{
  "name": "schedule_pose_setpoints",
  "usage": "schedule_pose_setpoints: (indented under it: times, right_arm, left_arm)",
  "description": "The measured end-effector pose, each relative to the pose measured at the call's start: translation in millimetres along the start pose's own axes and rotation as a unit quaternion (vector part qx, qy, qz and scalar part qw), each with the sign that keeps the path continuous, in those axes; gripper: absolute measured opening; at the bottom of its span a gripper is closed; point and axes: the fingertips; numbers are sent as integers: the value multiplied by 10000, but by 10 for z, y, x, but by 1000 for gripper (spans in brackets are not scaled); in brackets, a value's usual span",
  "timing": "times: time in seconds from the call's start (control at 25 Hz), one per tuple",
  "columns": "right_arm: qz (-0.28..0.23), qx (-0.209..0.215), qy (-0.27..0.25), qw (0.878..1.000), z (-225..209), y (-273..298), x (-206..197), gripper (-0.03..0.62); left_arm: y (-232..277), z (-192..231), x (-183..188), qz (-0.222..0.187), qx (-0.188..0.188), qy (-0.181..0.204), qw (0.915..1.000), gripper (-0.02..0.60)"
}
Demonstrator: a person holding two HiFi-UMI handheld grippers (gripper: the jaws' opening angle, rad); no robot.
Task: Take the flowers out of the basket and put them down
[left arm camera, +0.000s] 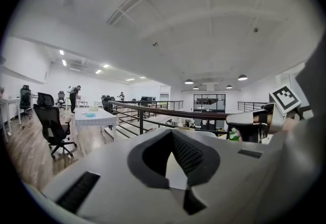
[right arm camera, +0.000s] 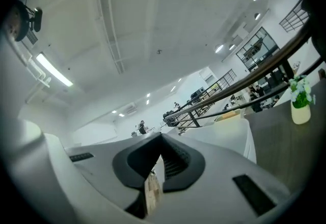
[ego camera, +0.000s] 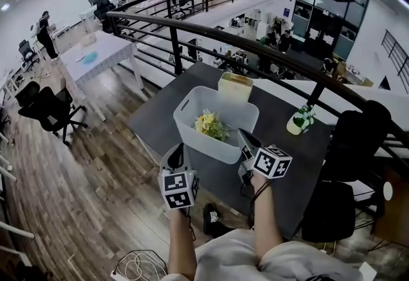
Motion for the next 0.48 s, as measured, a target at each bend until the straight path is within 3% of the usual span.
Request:
schedule_pose_setpoints:
  times: [0.2,0.48]
  right_arm:
    - [339,69,-282,9990,-36,236,84,18]
    - [747,-280,-958,9922,-217,567,0,18]
  left_arm:
    - [299,18,72,68,-193,140,9997,23]
    - [734,166,22,182,-294,161,9993,23]
Point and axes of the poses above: the fingertips, and each gripper's own axes: y forward along the fingers, z to its left, x out of its top, and after that the axes turned 11 degrees about y, right-handed
